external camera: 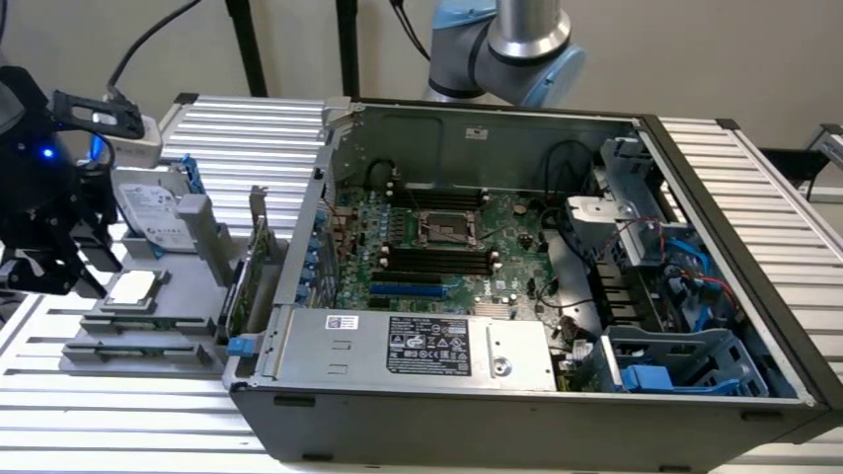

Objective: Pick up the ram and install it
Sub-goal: 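Pick up the ram and move it above insertion slot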

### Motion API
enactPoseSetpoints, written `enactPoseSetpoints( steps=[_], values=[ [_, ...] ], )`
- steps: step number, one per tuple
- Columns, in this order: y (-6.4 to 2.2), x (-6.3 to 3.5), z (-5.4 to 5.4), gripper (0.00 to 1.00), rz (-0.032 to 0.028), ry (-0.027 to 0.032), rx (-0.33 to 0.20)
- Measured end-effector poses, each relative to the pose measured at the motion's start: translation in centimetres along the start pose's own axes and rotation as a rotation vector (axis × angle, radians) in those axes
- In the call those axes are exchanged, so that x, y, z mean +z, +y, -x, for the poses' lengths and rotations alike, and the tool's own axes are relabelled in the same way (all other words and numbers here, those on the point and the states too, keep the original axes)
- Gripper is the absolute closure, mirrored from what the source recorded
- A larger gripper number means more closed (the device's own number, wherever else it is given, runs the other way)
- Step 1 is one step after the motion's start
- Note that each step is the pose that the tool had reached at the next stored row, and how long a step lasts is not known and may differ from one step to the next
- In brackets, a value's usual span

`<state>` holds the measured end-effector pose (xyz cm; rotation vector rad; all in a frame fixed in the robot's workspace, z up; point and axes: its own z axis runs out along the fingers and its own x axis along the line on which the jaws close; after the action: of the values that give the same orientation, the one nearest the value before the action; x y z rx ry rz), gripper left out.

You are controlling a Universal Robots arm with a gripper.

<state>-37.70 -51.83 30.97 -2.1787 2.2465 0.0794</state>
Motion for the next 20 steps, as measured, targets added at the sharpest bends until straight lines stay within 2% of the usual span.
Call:
enactPoseSetpoints(
  steps=[3, 20],
  values=[
    [-0.01, 0.46, 0.0, 0.64, 0.0037, 0.0002, 0.000],
    [-0.11, 3.54, -0.4, 0.64, 0.0039, 0.0001, 0.000]
  ],
)
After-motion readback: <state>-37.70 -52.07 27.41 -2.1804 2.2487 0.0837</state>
